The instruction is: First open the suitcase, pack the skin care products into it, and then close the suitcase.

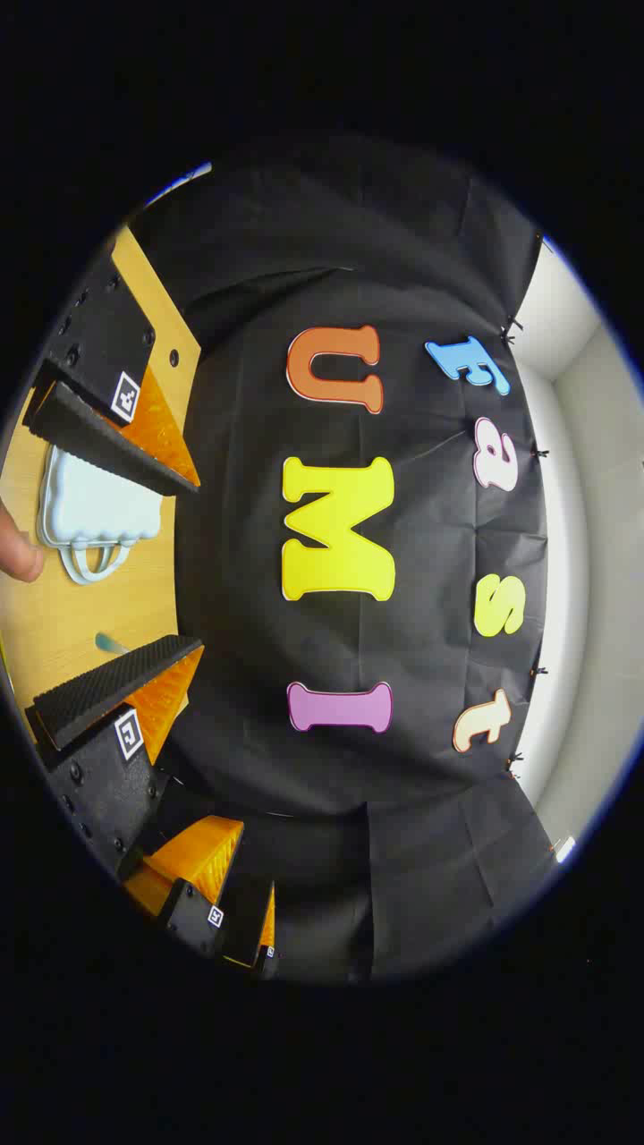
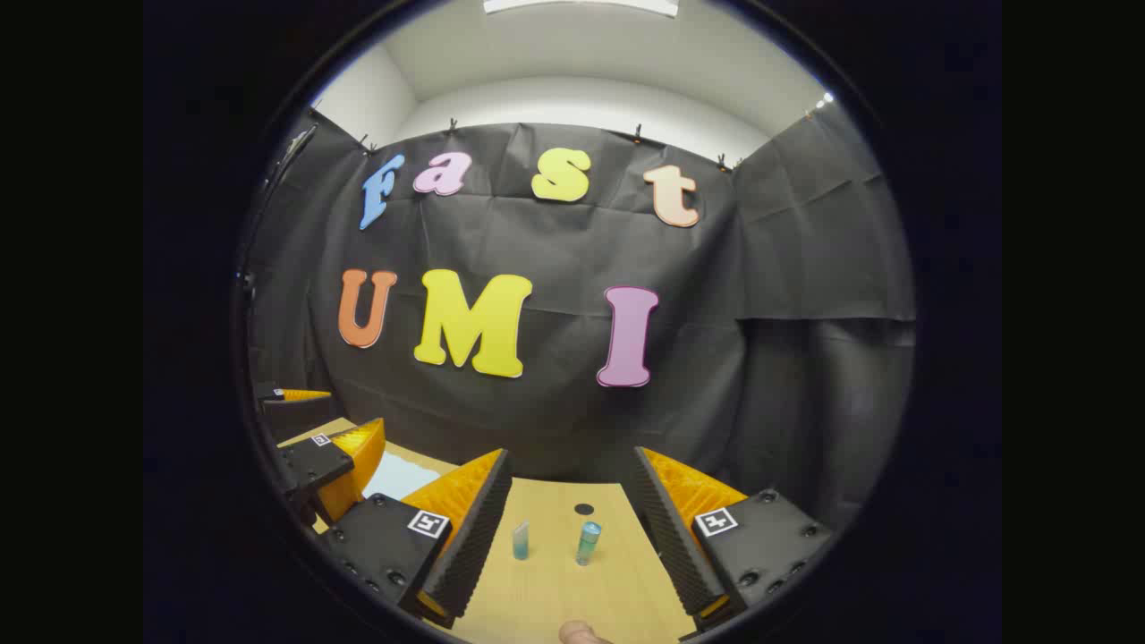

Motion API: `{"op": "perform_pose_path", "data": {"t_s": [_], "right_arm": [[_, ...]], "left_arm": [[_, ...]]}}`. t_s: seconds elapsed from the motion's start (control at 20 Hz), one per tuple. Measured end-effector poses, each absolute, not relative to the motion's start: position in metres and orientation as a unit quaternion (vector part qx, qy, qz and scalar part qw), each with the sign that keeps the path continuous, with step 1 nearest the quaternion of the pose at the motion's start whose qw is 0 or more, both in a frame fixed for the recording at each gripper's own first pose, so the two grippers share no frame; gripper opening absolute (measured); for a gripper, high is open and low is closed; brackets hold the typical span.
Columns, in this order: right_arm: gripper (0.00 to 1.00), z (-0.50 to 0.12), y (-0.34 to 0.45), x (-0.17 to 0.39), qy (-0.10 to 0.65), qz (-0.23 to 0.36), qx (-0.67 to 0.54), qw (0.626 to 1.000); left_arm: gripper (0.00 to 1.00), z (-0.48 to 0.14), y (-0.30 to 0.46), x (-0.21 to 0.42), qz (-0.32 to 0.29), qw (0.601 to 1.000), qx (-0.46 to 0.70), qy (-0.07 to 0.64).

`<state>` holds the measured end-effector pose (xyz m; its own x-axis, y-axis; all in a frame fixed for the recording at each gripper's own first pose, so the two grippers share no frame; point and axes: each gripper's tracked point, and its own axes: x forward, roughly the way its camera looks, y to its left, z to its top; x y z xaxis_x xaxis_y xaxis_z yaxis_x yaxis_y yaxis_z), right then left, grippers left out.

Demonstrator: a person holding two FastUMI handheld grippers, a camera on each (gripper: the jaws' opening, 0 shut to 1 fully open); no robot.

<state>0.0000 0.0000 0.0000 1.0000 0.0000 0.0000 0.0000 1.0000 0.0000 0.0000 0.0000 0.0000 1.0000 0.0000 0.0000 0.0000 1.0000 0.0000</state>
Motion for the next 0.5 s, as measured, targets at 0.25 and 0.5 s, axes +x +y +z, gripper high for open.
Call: {"op": "perform_pose_path", "data": {"t_s": [0.25, 0.5], "right_arm": [[0.81, -0.005, -0.016, 0.011, 0.008, -0.004, -0.001, 1.000], [0.81, -0.013, -0.020, 0.016, 0.018, 0.002, 0.002, 1.000]], "left_arm": [[1.00, -0.006, -0.015, 0.003, -0.005, 1.000, 0.009, 0.008], [1.00, -0.011, -0.019, 0.004, -0.004, 1.000, 0.009, 0.013]]}}
